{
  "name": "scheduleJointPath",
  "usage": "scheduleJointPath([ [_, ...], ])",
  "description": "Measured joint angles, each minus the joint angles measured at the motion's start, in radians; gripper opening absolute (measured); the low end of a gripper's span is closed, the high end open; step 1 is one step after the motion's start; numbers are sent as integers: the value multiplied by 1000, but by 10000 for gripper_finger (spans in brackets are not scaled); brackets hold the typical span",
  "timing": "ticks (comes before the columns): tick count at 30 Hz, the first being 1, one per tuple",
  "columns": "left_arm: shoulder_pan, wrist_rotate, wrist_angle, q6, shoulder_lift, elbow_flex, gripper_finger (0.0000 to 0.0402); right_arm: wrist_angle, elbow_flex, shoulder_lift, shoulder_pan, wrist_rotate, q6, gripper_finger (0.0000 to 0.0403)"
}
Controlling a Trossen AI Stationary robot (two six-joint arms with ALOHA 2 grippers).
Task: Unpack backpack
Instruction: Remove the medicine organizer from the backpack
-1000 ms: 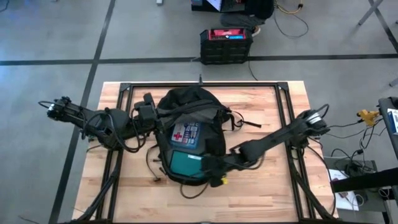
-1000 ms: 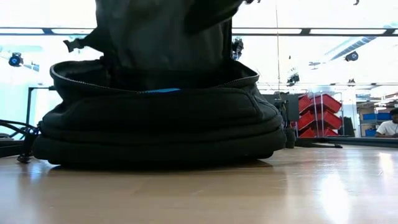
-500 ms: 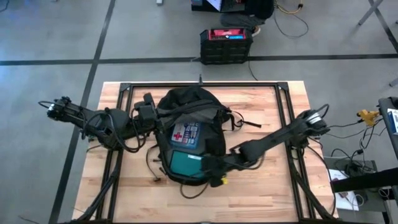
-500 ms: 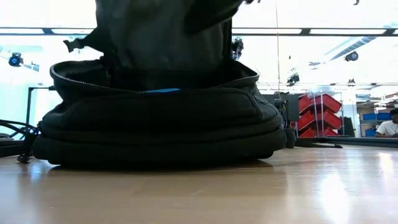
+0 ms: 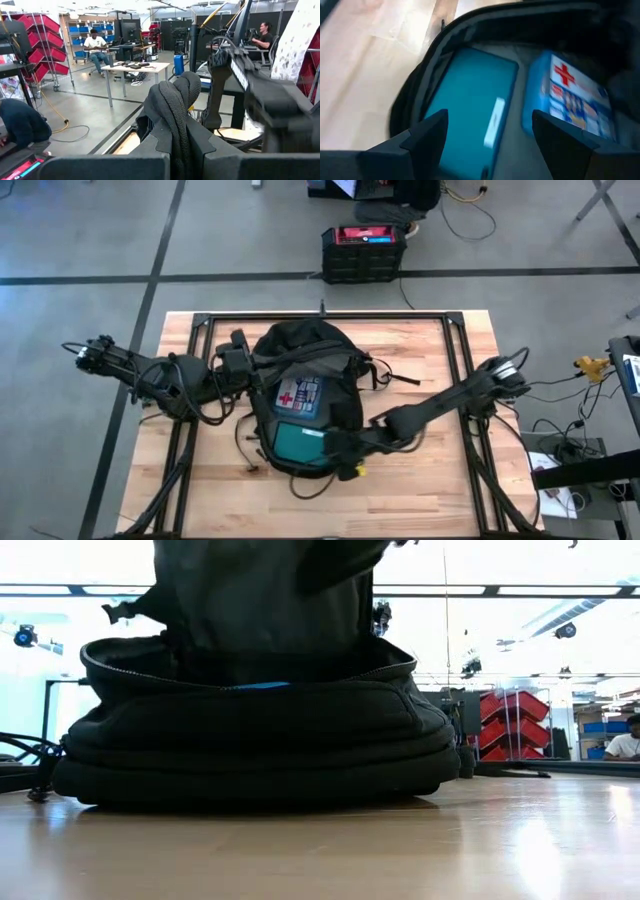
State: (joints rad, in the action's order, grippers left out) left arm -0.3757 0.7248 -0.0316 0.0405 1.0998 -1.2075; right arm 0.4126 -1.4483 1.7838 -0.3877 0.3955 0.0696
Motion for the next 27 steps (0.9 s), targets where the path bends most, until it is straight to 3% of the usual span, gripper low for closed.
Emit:
scheduleJointPath([
  [15, 0, -2, 1, 2, 0, -2, 1, -3, 0, 2, 1, 0, 7, 273],
  [17, 13, -23, -279, -155, -37, -33, 1, -165, -4, 65, 1, 43, 52, 278],
  [18, 15, -9, -315, -164, -44, -35, 1, -197, -8, 78, 0, 46, 62, 278],
  [20, 16, -15, -255, -173, -35, -53, 1, -94, 6, 84, 0, 43, 58, 274],
  [27, 28, -44, -258, -158, -36, -45, 1, -120, -6, 73, 0, 42, 54, 263],
])
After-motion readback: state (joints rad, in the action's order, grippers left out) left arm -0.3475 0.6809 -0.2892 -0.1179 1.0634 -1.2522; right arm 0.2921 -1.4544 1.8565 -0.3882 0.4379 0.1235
